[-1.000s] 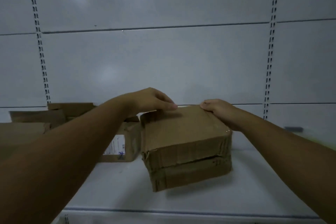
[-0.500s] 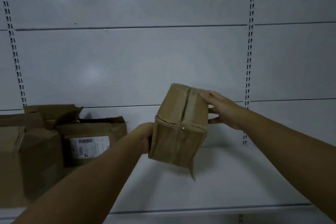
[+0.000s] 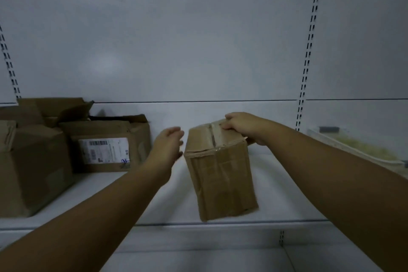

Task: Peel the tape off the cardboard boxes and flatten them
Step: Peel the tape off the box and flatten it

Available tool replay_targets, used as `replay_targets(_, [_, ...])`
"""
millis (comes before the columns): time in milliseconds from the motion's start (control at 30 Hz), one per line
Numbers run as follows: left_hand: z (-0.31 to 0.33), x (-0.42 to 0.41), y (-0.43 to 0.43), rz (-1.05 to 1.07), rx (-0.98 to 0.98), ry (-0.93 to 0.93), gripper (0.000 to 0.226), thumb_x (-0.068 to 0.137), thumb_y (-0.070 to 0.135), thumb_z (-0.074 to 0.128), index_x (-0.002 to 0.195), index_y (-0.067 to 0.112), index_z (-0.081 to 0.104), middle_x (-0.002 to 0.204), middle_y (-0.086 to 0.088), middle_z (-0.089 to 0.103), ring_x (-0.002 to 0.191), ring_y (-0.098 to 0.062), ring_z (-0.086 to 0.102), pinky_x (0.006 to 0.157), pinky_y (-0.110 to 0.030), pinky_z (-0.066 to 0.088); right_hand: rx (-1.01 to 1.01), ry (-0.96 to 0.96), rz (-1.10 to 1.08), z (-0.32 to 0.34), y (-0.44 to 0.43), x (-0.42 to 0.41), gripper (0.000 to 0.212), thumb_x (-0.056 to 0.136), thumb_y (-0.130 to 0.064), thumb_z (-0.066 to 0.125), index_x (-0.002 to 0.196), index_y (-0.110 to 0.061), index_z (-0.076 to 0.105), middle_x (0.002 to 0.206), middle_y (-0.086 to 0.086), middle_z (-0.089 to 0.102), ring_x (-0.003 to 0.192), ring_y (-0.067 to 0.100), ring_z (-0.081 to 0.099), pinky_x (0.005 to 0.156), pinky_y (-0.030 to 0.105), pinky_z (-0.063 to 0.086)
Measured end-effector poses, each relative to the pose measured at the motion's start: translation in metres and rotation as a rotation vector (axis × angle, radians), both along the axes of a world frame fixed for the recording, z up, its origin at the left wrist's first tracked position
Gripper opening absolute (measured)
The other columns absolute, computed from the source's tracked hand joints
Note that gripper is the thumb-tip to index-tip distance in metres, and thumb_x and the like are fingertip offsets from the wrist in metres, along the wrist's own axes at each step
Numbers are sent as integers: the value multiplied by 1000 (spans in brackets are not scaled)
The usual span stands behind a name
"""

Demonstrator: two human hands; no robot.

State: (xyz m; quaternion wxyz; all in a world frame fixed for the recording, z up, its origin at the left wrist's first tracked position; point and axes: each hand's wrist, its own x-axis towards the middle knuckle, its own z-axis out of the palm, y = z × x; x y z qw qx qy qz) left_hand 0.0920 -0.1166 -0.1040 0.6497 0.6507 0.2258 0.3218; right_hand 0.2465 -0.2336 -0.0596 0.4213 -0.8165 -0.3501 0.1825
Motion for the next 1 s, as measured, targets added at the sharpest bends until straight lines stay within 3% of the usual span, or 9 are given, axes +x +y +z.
replay_targets(100, [4, -1, 0, -128, 235, 26, 25, 94, 27, 52, 115, 20, 63, 117, 2, 62, 106, -12, 57, 89, -26, 46, 17, 29, -56, -18, 1, 2, 34, 90, -19, 47, 124, -12, 50, 91, 4, 61, 69, 17, 59, 41, 21, 49])
replay_targets(200, [2, -1, -4, -251, 425, 67, 20, 92, 23, 52, 100, 25, 71, 116, 13, 60, 102, 3, 52, 79, -8, 38, 33, 25, -74, -28, -1, 8, 37, 91, -32, 48, 128, -27, 49, 106, -3, 59, 89, 18, 60, 58, 28, 53])
replay_targets(300, [-8, -2, 0, -251, 573, 27, 29, 96, 18, 41, 101, 24, 69, 123, 10, 56, 107, 3, 49, 79, 4, 34, 75, -292, -114, -34, -2, 14, 34, 90, -29, 51, 122, -22, 57, 122, 0, 58, 104, 17, 54, 80, 27, 44])
replay_targets(367, [-17, 0, 0, -205, 642, -23, 31, 97, 10, 38, 99, 23, 66, 126, 1, 54, 112, -6, 49, 90, -4, 35, 243, -599, -159, -36, -5, 6, 23, 89, -19, 52, 107, -17, 67, 113, 1, 64, 101, 14, 56, 83, 23, 40])
replay_targets(467, [-25, 6, -1, -156, 582, -110, 32, 94, 2, 41, 91, 22, 66, 120, -4, 57, 106, -7, 52, 99, -20, 40, 558, -688, -76, -42, -18, -17, 17, 89, -13, 54, 93, -15, 70, 90, -8, 66, 85, 4, 59, 80, 21, 48])
replay_targets(600, [-32, 9, 4, -132, 765, -132, 26, 91, 4, 44, 106, 8, 65, 126, -15, 54, 113, -17, 50, 102, -25, 37, 581, -833, 170, -61, -45, -43, 21, 83, -17, 60, 101, -13, 68, 103, -7, 66, 97, 6, 60, 86, 18, 46])
replay_targets(700, [-34, 10, 2, -96, 783, -128, 27, 91, 12, 43, 107, 7, 64, 122, -4, 57, 110, -10, 53, 98, -23, 41, 475, -939, 239, -76, -45, -49, 34, 79, -19, 63, 113, -14, 63, 118, -9, 59, 110, 7, 53, 95, 22, 40])
replay_targets(800, [-32, 8, -9, -52, 477, -180, 24, 99, 27, 37, 104, 27, 61, 102, 20, 60, 88, 14, 57, 75, -5, 44, 607, -933, 101, -87, -34, -53, 29, 80, -13, 61, 108, -5, 66, 115, 5, 65, 107, 18, 58, 93, 36, 46])
replay_targets(1000, [-63, -27, -29, 300, 474, -336, 14, 93, 22, 52, 85, 30, 61, 73, 13, 61, 71, 0, 57, 60, -10, 47, 755, -949, 35, -94, -23, -55, 27, 86, -18, 50, 96, -2, 70, 100, 9, 70, 96, 21, 63, 85, 40, 50])
